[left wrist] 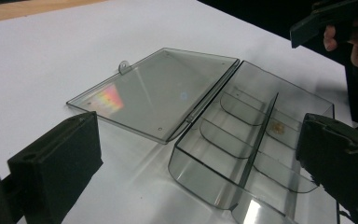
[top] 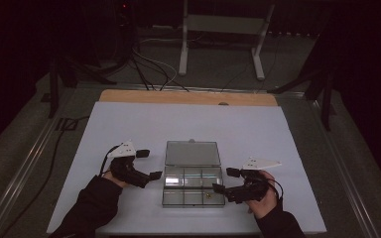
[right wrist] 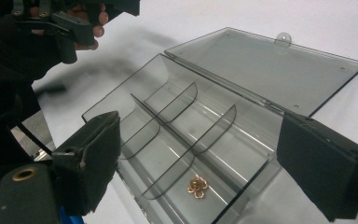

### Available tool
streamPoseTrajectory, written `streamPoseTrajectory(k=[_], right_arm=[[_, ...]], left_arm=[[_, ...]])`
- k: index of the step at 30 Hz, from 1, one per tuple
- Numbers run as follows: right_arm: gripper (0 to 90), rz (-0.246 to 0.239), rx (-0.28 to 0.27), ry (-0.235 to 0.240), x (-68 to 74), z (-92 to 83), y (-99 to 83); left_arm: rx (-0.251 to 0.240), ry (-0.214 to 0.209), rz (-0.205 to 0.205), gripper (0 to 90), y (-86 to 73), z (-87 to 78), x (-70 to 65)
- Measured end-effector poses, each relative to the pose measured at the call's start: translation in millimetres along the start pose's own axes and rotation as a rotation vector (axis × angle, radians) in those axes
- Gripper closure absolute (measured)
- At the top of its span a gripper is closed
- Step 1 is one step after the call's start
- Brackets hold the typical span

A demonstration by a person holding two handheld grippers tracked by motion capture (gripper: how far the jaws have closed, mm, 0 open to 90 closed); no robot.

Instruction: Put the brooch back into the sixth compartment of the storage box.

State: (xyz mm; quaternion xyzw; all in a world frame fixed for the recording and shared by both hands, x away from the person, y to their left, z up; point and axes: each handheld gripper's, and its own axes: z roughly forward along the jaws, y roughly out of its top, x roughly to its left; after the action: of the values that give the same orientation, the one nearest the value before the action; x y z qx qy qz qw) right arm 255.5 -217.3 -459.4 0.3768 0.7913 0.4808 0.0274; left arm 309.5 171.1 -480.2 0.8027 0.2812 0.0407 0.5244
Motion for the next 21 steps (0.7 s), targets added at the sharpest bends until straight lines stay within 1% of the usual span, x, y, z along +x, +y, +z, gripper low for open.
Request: streamPoseTrajectory(k=[3, 6, 7, 9, 11, 13, 14, 16, 18, 20, 21], right_arm=[[11.5, 0.001, -0.004, -0.007, -1.7, -2.7, -0.5], [3.7, -0.006, -0.010, -0.022, -2.9, -4.9, -0.7], [3.7, -0.005, -0.013, -0.022, -3.6, -5.5, -0.6], [3.7, -0.008, -0.022, -0.035, -4.3, -6.9, -0.5], [3.7, -0.014, -0.020, -0.031, -5.4, -7.2, -0.6], [3.7, -0.024, -0.026, -0.045, -5.6, -7.3, -1.4], [3.7, -0.022, -0.027, -0.041, -6.4, -7.2, -1.6], [3.7, -0.023, -0.034, -0.052, -7.0, -7.4, -2.1], [4.7, -0.025, -0.052, -0.056, -7.8, -8.6, -2.4], [5.9, -0.036, -0.090, -0.082, -8.2, -11.4, -2.9], [5.9, -0.035, -0.099, -0.084, -9.0, -12.9, -2.7]], left_arm=[[-0.002, -0.004, -0.003, 1.9, 3.4, 0.9, 0.3], [-0.008, -0.012, -0.010, 1.9, 6.7, 2.1, 1.4], [-0.008, -0.017, -0.012, 1.9, 7.6, 2.5, 1.7], [-0.003, -0.025, -0.011, 1.9, 9.1, 4.4, 2.3], [0.000, -0.032, -0.013, 1.9, 11.0, 6.4, 3.2], [0.000, -0.042, -0.019, 1.9, 13.7, 8.6, 4.1], [0.003, -0.042, -0.018, 1.9, 15.2, 9.7, 4.5], [0.004, -0.044, -0.019, 1.9, 17.9, 11.9, 5.4], [0.008, -0.041, -0.028, 1.9, 20.0, 13.9, 7.3], [0.001, -0.042, -0.046, 1.9, 21.3, 15.7, 10.6], [-0.002, -0.043, -0.057, 1.9, 21.7, 16.5, 12.8]])
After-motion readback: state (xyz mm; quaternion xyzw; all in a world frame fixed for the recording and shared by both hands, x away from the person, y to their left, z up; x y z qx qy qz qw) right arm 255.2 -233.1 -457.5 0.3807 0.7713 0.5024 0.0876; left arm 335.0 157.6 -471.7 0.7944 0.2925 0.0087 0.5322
